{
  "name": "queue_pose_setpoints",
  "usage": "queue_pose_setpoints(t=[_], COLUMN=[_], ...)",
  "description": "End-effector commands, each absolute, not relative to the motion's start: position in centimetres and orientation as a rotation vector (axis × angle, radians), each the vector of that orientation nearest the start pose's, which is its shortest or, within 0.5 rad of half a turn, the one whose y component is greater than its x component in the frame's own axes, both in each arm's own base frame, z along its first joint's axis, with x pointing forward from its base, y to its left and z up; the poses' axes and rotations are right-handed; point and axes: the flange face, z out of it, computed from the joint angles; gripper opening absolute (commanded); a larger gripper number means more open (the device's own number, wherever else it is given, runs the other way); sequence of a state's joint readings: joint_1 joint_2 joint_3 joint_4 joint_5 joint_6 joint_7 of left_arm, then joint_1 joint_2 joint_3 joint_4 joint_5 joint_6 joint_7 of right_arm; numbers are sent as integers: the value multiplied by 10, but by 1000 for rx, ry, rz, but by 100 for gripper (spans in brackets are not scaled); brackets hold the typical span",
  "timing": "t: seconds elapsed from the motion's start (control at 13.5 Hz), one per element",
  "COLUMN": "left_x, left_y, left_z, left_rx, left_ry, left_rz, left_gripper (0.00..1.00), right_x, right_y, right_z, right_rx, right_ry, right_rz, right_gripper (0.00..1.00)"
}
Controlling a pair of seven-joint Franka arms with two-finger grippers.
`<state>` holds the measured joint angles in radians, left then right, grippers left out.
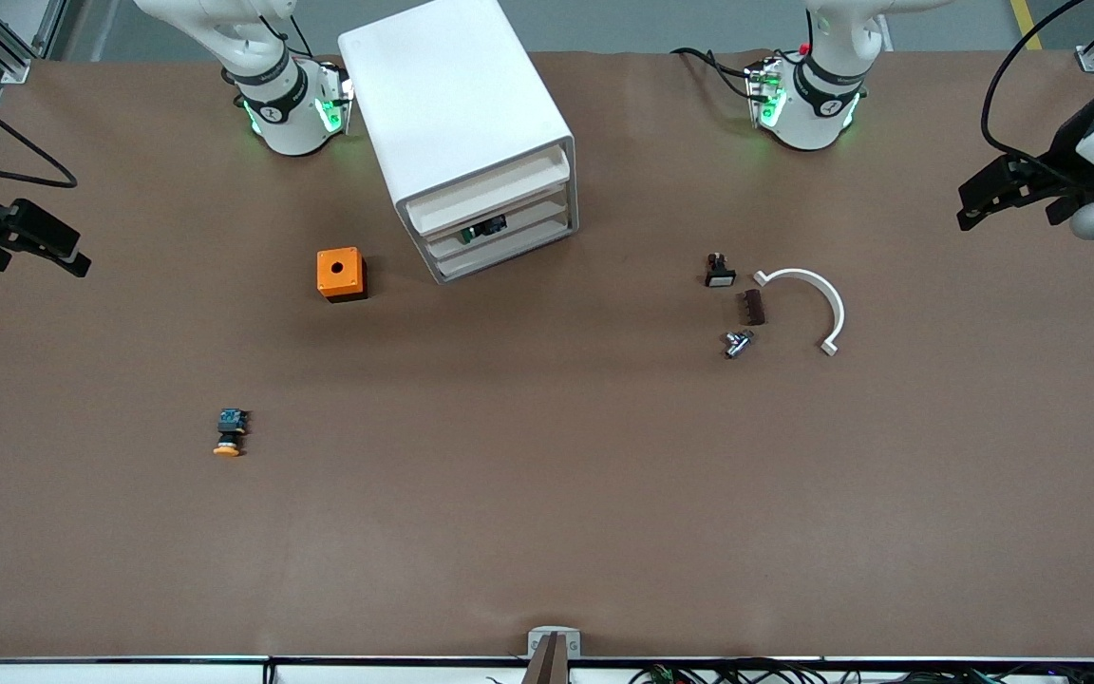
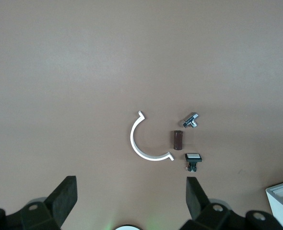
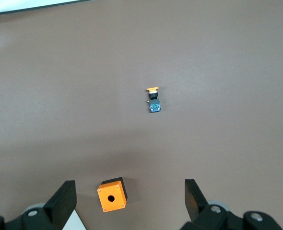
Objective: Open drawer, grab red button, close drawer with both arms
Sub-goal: 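Move the left gripper toward the white drawer cabinet front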
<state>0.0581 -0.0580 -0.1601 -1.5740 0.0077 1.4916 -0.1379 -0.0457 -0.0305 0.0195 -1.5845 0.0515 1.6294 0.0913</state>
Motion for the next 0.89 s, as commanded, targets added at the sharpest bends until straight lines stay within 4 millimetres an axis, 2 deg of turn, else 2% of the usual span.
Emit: queue_pose_setpoints(t=[0.0, 0.07, 0.3, 0.52, 0.59, 0.74, 0.81], left_x=[526, 526, 553, 582, 592, 612, 621], left_y=[-57, -57, -59, -62, -64, -72, -84], left_z=[649, 649, 620, 562, 537, 489, 469], left_rx=[-3114, -3115, -3113, -3120, -3115, -3089, -3091], left_ry=[-45, -45, -30, -35, -61, -270, -401], left_rz=[59, 59, 134, 272, 337, 440, 501], left_gripper=[100, 100, 100, 100, 100, 100, 100], right_x=[544, 544, 545, 544, 544, 544, 545], right_y=[-8, -8, -8, -8, -8, -8, -7], right_z=[642, 642, 641, 640, 640, 638, 637], right_rx=[-3086, -3086, -3086, -3086, -3087, -3088, -3088], right_ry=[198, 198, 199, 199, 196, 196, 194], right_rz=[-123, -123, -123, -118, -114, -97, -97], right_gripper=[100, 100, 100, 100, 100, 100, 100])
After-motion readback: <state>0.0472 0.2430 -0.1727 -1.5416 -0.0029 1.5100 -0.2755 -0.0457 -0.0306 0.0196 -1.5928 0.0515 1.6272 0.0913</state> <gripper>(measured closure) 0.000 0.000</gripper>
